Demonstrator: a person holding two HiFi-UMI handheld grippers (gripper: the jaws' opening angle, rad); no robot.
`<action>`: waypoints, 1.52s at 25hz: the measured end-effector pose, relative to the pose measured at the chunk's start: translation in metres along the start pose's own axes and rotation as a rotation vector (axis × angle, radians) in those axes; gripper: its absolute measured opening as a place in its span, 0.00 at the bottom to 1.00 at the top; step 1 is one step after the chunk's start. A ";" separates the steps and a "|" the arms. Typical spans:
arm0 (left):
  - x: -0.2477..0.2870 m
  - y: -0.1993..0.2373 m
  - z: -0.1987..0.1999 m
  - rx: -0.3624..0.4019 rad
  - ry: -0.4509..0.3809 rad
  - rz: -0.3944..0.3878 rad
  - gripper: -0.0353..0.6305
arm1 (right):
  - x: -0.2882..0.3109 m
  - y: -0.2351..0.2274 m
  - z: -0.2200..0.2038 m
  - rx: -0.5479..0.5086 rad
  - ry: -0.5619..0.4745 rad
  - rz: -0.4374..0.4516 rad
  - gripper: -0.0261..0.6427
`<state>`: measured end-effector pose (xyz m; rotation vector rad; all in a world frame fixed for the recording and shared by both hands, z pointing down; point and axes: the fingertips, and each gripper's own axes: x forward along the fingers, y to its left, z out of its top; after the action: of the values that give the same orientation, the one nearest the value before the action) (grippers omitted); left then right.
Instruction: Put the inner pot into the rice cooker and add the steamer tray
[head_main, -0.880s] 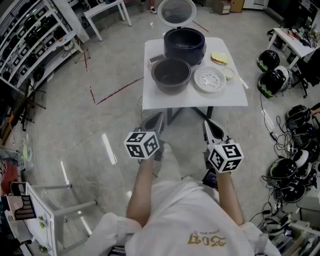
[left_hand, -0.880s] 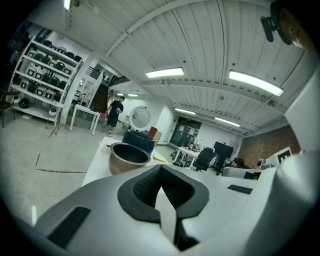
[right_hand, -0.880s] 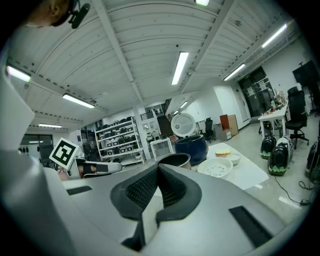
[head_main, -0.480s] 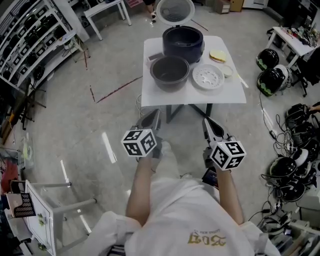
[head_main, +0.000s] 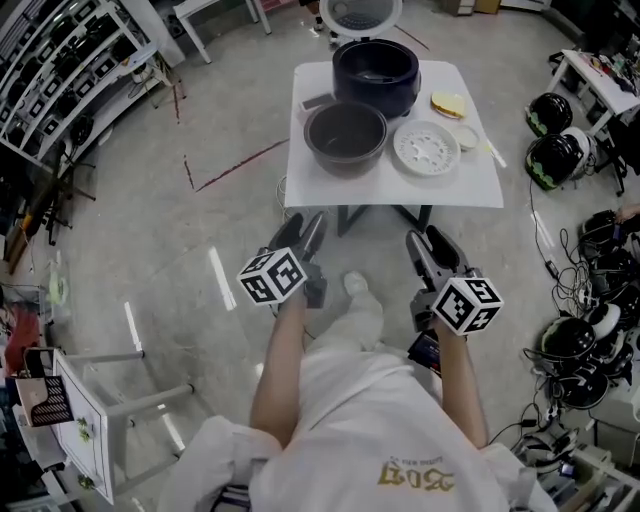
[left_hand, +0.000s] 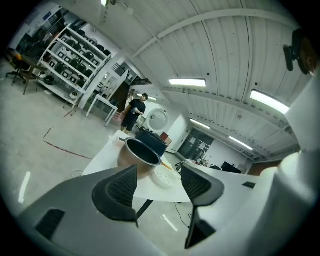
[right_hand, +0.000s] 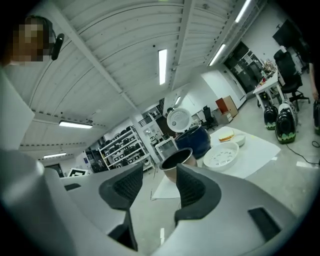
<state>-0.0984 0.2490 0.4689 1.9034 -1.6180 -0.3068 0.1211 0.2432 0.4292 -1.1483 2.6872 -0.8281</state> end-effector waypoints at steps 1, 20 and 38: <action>0.007 0.003 0.000 -0.007 0.002 0.001 0.47 | 0.007 -0.006 -0.001 0.011 0.008 -0.002 0.35; 0.174 0.118 0.045 -0.164 0.046 0.132 0.43 | 0.211 -0.114 0.010 0.079 0.238 -0.027 0.32; 0.237 0.177 0.053 -0.242 0.132 0.144 0.35 | 0.315 -0.174 -0.009 0.231 0.296 -0.110 0.29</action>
<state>-0.2169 -0.0040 0.5801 1.5848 -1.5452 -0.2950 0.0066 -0.0704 0.5629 -1.2095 2.6696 -1.3863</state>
